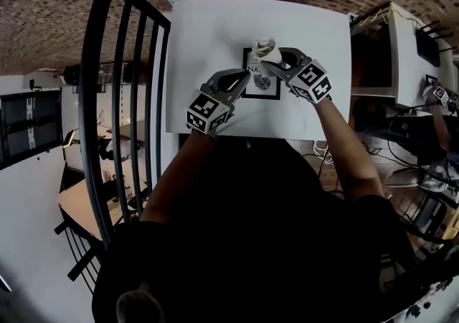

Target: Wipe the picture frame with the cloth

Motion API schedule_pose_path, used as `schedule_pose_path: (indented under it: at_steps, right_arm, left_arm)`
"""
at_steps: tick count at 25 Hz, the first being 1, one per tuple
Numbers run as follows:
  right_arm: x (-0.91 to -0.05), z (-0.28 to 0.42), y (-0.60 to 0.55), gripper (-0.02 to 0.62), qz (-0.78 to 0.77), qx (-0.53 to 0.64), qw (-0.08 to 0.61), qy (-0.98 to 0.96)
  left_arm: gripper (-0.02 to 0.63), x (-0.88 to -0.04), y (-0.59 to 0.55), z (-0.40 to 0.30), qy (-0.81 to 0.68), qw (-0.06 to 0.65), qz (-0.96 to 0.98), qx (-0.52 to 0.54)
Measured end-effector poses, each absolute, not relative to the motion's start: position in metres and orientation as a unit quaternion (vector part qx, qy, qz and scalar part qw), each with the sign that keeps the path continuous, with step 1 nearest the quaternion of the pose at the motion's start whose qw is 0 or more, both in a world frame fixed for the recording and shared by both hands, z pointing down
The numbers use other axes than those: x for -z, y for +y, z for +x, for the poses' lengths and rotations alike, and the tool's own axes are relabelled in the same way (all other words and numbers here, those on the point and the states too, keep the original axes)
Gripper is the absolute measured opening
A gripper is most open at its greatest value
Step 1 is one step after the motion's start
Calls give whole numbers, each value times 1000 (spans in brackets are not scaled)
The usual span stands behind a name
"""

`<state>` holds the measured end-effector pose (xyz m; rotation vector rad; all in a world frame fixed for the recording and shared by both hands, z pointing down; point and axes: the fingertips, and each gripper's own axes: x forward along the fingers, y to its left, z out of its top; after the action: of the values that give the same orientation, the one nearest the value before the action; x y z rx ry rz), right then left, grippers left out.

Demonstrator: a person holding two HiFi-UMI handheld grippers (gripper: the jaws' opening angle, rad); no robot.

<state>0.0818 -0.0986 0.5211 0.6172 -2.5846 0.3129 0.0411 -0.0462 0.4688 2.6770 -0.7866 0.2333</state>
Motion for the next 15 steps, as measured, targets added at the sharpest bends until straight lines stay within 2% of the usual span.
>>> schedule_pose_path:
  at_steps: [5,10,15]
  right_arm:
    - [-569,67,-120,120,187,-85,329,-922]
    - [-617,55,-127,120,117,-7,474,-873]
    - [-649,41,-139,120,70,19,542,-838]
  left_arm:
    - [1,-494,-65,41,-284,175,938,-93]
    - [1,-511,-79,40,-292,181,934,-96]
    - [1,-521,-85,38,-295,199,929,-98]
